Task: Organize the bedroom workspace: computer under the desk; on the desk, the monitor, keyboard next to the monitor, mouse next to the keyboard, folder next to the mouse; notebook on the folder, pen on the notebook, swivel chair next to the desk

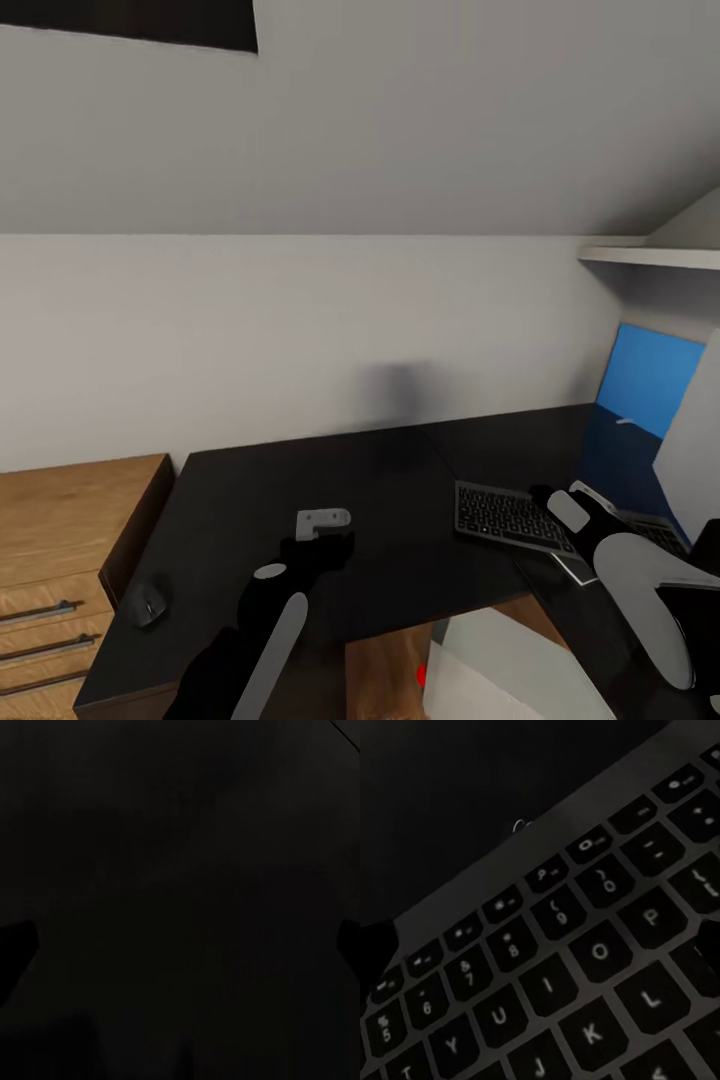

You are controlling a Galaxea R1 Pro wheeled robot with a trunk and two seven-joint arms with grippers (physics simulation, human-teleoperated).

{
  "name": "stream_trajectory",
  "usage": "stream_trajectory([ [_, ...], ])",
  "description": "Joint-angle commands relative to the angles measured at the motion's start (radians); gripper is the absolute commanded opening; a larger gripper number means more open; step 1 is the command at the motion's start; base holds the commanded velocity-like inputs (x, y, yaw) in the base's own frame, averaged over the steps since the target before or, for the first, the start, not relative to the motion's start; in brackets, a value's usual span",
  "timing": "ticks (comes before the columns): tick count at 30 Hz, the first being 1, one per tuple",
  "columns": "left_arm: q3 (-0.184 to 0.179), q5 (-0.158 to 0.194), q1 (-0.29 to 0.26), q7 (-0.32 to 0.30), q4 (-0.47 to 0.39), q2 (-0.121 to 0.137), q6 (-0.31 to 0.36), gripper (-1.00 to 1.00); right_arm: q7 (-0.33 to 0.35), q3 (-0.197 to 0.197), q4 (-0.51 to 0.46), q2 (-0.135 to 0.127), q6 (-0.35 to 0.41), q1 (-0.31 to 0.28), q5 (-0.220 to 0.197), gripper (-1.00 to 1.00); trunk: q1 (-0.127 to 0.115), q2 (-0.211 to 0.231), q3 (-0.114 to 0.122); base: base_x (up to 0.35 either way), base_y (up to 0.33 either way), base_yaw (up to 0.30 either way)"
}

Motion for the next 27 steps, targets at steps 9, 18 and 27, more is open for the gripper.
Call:
stream_trajectory([
  [9,-0.001,0.011,-0.001,0.010,-0.001,0.000,0.002,1.00,-0.005,0.001,-0.003,-0.001,0.007,0.000,0.000,1.00,0.000,-0.001,-0.015,0.000,0.000,0.000],
  [18,0.001,0.038,-0.001,0.011,-0.003,0.001,0.001,1.00,-0.006,0.001,-0.003,-0.002,0.007,0.000,0.000,1.00,0.000,-0.001,-0.029,0.000,0.000,0.000],
  [27,0.016,0.040,-0.001,0.010,-0.007,0.002,0.001,1.00,-0.006,0.001,-0.003,-0.002,0.007,0.000,0.000,1.00,0.000,-0.001,-0.043,0.000,0.000,0.000],
])
